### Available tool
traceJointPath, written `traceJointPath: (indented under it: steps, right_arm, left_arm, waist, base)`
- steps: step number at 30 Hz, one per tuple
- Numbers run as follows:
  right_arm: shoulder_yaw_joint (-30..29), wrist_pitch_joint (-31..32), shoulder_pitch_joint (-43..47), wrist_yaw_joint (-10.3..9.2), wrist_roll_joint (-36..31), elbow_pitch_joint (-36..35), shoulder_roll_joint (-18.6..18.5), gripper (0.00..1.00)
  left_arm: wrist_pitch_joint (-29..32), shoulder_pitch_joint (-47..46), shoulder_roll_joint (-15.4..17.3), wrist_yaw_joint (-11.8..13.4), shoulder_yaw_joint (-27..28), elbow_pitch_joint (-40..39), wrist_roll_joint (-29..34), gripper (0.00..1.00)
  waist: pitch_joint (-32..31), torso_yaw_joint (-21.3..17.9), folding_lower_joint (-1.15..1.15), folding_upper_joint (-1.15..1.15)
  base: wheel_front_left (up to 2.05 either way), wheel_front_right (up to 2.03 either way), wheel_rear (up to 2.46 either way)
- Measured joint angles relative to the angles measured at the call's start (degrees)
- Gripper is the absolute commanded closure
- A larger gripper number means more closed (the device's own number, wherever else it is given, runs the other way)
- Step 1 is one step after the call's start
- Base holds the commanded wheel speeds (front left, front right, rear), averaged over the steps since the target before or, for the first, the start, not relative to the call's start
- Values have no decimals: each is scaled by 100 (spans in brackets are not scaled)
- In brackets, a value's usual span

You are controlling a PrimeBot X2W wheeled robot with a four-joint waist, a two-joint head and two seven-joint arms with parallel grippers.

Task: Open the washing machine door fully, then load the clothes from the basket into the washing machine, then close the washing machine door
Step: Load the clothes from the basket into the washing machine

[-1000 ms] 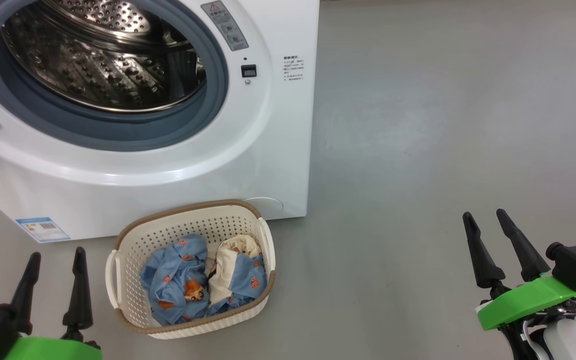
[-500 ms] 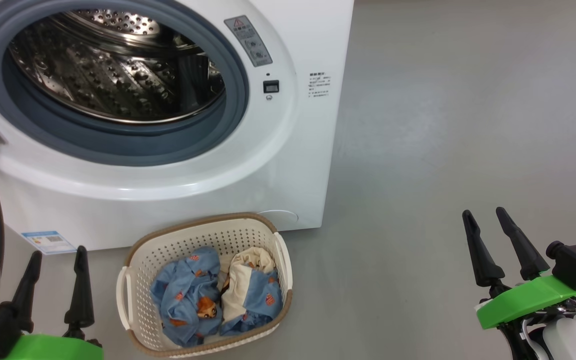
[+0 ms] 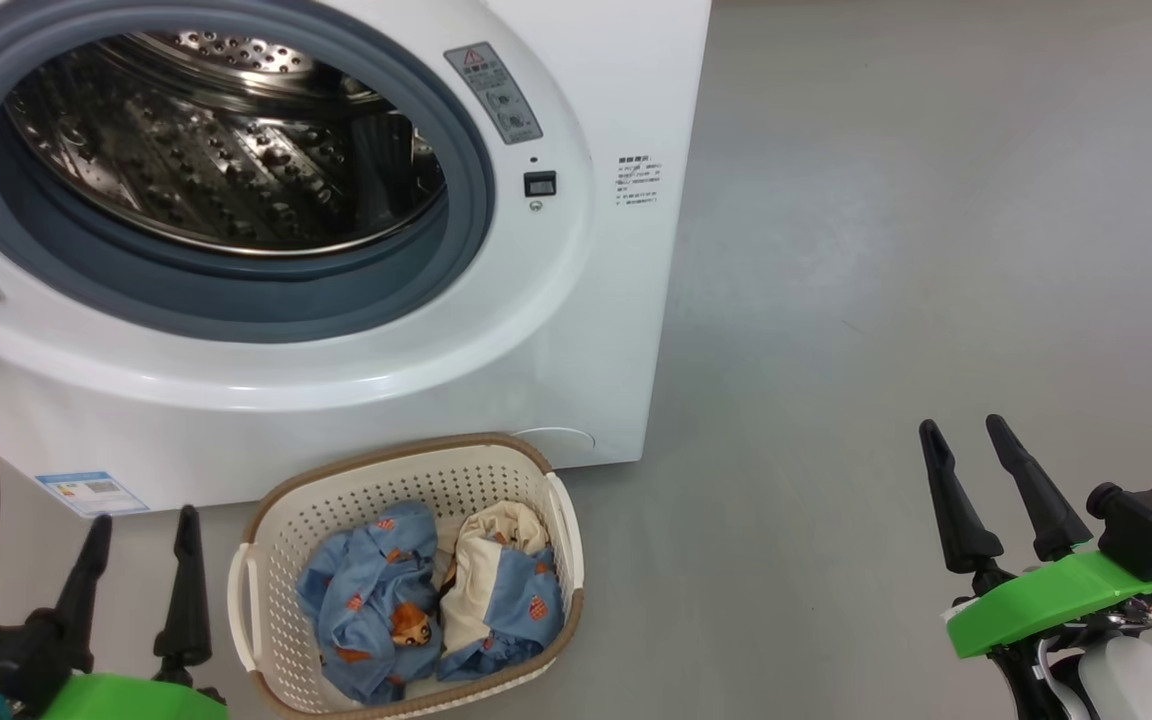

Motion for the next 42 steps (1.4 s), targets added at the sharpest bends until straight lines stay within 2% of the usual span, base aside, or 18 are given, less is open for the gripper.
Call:
traceJointPath:
  steps: [10, 20, 37, 42]
  right_arm:
    - [3, 0, -1, 0, 0, -8, 19, 0]
    - [4, 0, -69, 0, -11, -104, 88, 0]
    - [100, -16, -985, 0, -410, -203, 289, 0]
    - [177, -16, -1212, 0, -568, -213, 389, 0]
  left_arm:
    - [0, -1, -104, 0, -109, 286, 46, 0]
    - [5, -276, -159, 0, -760, 1306, 57, 0]
    - [5, -2246, -54, 0, -1756, 3181, -290, 0]
    - [4, -2780, 70, 0, -2060, 3675, -426, 0]
  waist:
    - [100, -20, 0, 0]
    - [426, -83, 0, 0]
    - [1777, -179, 1, 0]
    - [2211, -207, 1, 0]
  base:
    - [0, 0, 0]
    - [0, 0, 0]
    - [0, 0, 0]
    - [0, 0, 0]
